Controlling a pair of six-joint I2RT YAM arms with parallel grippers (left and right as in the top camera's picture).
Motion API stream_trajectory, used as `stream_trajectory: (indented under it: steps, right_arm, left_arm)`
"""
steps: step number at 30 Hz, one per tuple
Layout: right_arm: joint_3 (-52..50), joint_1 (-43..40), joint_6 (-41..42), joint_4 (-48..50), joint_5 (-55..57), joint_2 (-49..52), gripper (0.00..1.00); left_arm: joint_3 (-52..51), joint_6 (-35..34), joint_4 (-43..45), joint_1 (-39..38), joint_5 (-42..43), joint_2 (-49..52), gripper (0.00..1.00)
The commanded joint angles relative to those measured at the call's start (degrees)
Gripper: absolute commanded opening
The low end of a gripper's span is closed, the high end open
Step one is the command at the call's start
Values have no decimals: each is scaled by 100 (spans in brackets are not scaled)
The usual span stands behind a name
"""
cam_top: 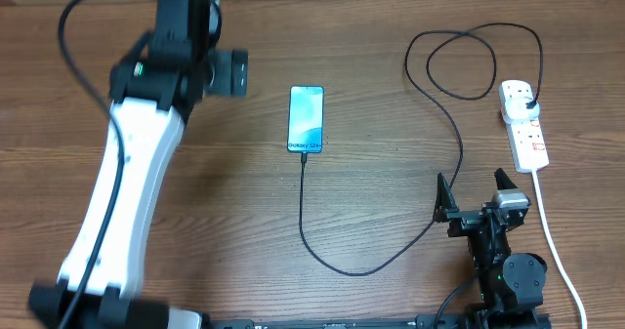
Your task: Plug charger to phone and switch on socket
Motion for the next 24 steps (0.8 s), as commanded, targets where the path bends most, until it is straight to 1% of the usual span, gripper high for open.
stream_trajectory:
  steps: [1, 3, 5, 11, 13, 16, 24]
  right_arm:
    - [-61, -15, 15, 39, 35, -46, 100]
    - [-61, -15, 15, 39, 35, -46, 100]
    - [-61, -15, 15, 39, 35, -46, 100]
    - [-61, -15, 15, 39, 35, -46, 100]
    - [-61, -15, 15, 39, 35, -46, 100]
    - [-61, -15, 15, 39, 33, -46, 100]
    - [-61, -15, 15, 39, 35, -46, 100]
  left_arm:
    - [-730, 155, 101, 42, -278, -828, 99]
    - [-1047, 144, 101, 83, -461, -1303, 99]
    - [-1303, 109, 111, 173, -455, -1727, 100]
    - [-2092, -588, 114, 629, -389, -2962, 100]
    - [-2297, -680, 105, 669, -391, -3215, 100]
    - [-2371, -678, -81, 669, -391, -3327, 100]
    - [-2411, -675, -295, 669, -581, -3156, 100]
